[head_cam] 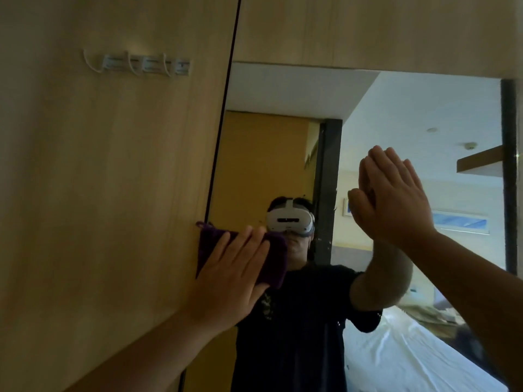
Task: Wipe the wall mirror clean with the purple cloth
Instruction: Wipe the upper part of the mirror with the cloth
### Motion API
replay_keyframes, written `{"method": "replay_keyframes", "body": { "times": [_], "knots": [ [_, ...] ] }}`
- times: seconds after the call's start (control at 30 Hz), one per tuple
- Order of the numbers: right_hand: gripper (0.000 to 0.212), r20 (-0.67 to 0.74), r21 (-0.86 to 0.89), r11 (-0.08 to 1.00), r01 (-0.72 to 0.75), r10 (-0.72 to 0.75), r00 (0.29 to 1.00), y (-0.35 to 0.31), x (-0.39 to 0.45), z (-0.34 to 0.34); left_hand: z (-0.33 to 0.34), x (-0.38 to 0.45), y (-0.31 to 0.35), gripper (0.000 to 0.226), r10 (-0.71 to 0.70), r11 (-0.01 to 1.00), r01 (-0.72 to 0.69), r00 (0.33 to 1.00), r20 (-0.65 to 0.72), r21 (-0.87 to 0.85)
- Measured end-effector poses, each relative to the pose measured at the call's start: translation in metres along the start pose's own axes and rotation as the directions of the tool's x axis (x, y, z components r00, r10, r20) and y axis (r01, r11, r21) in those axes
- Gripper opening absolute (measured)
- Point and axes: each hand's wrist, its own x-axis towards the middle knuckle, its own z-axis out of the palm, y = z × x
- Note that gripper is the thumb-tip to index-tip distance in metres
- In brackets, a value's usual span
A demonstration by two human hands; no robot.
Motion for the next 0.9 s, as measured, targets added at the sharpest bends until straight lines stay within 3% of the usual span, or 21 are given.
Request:
{"method": "replay_keyframes", "body": {
  "times": [0.13,0.27,0.4,0.57,0.63,0.77,0.9],
  "knots": [
    [0.076,0.004,0.06,0.998,-0.021,0.02,1.0,0.004,-0.004,-0.016,0.004,-0.031,0.019,0.067,0.012,1.0,-0.012,0.999,0.033,0.001],
    [0.074,-0.024,-0.026,0.997,-0.072,0.071,0.997,0.035,-0.028,-0.023,-0.001,-0.011,0.007,0.065,0.067,0.998,-0.069,0.995,-0.071,-0.016],
    [0.071,0.045,-0.067,0.991,-0.115,0.118,0.992,0.058,-0.054,-0.009,-0.021,0.07,-0.007,0.049,0.039,0.998,-0.047,0.977,-0.207,-0.034],
    [0.067,0.003,-0.086,0.988,-0.126,0.127,0.992,0.061,-0.059,0.0,-0.054,0.218,-0.01,0.046,-0.044,0.999,0.037,0.964,-0.261,-0.031],
    [0.066,-0.009,-0.084,0.989,-0.12,0.12,0.993,0.063,-0.059,0.002,-0.067,0.266,-0.009,0.052,-0.006,1.0,0.007,0.974,-0.227,0.002],
    [0.066,-0.018,-0.076,0.991,-0.106,0.105,0.994,0.066,-0.059,0.004,-0.061,0.299,0.007,0.062,-0.033,0.999,0.033,0.999,-0.024,-0.011],
    [0.066,-0.035,-0.061,0.992,-0.109,0.107,0.994,0.067,-0.059,0.006,-0.035,0.26,0.031,0.065,-0.048,0.998,0.046,0.995,-0.084,-0.034]
  ]
}}
